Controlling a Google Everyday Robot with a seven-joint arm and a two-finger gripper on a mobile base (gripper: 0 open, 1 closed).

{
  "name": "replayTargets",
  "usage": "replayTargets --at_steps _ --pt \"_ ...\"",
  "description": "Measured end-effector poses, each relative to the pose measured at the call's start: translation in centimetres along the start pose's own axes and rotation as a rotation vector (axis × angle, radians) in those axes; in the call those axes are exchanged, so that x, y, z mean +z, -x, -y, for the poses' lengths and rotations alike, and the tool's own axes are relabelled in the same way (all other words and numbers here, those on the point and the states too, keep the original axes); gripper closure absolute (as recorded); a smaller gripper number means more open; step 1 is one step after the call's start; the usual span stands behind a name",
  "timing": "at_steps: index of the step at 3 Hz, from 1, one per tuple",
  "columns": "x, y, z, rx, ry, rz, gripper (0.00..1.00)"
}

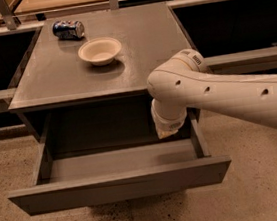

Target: Open top drawer

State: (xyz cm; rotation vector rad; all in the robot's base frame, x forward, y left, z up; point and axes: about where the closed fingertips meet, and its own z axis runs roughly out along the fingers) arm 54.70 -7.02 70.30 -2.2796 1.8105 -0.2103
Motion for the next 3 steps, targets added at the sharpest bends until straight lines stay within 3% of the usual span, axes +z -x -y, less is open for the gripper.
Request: replayTargets --at_steps 1,2,3 --pt "3.6 -2.3 -2.5 0.055 0.089 -0.028 0.88" --pt "5.8 -4.0 -4.7 0.109 0.177 -0.012 0.87" --pt "5.9 -4.1 -6.8 0.133 0.26 0.045 0.87"
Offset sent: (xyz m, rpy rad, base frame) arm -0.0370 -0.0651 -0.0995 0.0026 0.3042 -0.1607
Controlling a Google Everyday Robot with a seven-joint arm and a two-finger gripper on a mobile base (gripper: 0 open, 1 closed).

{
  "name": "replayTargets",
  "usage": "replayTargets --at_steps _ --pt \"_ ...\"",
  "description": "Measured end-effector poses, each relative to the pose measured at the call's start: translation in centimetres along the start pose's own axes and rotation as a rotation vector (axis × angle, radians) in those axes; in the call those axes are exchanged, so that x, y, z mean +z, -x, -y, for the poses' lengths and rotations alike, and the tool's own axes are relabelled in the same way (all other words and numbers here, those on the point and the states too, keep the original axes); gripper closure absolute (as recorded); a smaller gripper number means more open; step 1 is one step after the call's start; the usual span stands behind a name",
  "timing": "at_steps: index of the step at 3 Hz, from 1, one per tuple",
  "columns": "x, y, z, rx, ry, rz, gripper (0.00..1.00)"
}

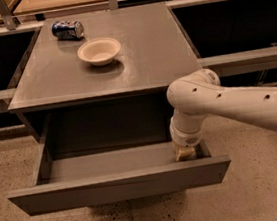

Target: Open top drawer

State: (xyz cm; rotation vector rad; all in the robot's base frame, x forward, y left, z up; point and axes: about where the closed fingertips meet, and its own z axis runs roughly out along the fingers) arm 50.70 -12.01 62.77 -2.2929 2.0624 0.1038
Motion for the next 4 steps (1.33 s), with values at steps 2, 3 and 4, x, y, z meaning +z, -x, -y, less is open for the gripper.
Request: replayTargets --at_steps 2,3,4 --pt "-0.9 0.3 -4.6 0.012 0.173 0.149 0.89" --pt "-1.7 0.3 -6.2 0.013 0.212 0.186 0.9" --pt "-3.2 0.6 -7.5 -0.004 0.221 0.215 0.9"
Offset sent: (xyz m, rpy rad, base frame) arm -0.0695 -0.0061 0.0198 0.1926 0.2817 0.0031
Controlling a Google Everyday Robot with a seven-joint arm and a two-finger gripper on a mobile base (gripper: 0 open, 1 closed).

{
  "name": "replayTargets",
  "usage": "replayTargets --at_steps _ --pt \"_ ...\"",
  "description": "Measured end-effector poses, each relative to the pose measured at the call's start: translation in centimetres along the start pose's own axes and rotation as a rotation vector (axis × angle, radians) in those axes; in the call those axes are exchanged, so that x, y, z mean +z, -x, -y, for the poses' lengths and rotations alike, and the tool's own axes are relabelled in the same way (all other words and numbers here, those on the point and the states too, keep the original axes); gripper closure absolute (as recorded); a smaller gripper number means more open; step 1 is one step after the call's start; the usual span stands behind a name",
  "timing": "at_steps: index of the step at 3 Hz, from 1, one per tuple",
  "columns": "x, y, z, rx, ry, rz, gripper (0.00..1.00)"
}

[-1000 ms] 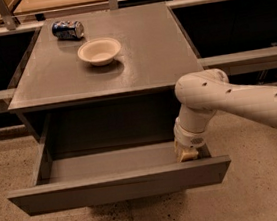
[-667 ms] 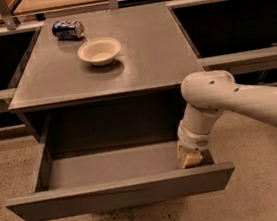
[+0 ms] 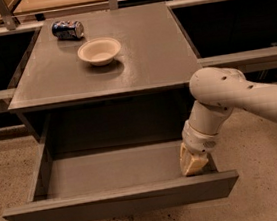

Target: Open top drawer

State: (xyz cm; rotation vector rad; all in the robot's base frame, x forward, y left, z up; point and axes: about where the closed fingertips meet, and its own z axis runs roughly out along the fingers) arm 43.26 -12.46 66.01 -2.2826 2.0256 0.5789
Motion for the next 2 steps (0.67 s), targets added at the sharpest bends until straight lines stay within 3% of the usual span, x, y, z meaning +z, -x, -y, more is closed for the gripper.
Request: replayTargets --at_steps 2 --pt "-8.1 5.0 -0.4 -0.16 -0.256 0.075 0.9"
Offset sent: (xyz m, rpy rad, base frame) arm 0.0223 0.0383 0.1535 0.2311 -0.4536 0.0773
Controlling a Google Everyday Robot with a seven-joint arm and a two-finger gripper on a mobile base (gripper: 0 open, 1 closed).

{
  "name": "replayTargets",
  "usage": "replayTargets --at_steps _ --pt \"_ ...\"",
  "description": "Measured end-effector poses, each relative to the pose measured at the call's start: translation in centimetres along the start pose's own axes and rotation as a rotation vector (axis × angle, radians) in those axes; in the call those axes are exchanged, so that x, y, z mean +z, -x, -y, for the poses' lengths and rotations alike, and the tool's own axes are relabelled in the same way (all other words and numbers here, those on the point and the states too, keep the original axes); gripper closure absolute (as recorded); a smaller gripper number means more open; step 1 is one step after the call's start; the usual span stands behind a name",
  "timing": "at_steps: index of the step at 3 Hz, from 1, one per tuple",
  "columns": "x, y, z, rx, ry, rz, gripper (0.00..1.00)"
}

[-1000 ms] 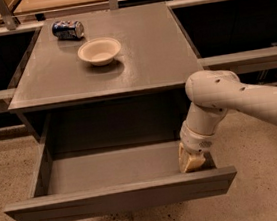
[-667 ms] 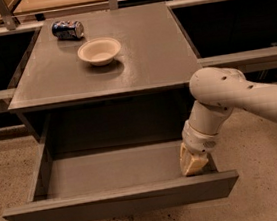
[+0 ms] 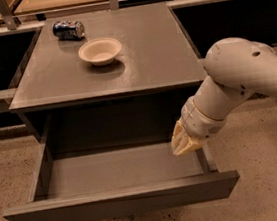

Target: Open top drawer

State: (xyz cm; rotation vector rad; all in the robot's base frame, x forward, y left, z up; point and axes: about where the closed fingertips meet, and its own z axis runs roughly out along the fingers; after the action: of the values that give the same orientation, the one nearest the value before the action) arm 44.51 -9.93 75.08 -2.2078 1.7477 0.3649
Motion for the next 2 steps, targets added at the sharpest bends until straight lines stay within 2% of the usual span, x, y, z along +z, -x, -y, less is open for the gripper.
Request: replayTargets --at_steps 1,2 --pt "-2.53 1.11 0.73 0.003 -0.089 -0.005 0.72" --pt "-2.4 1.18 0.62 -0.002 -0.084 -0.007 0.41"
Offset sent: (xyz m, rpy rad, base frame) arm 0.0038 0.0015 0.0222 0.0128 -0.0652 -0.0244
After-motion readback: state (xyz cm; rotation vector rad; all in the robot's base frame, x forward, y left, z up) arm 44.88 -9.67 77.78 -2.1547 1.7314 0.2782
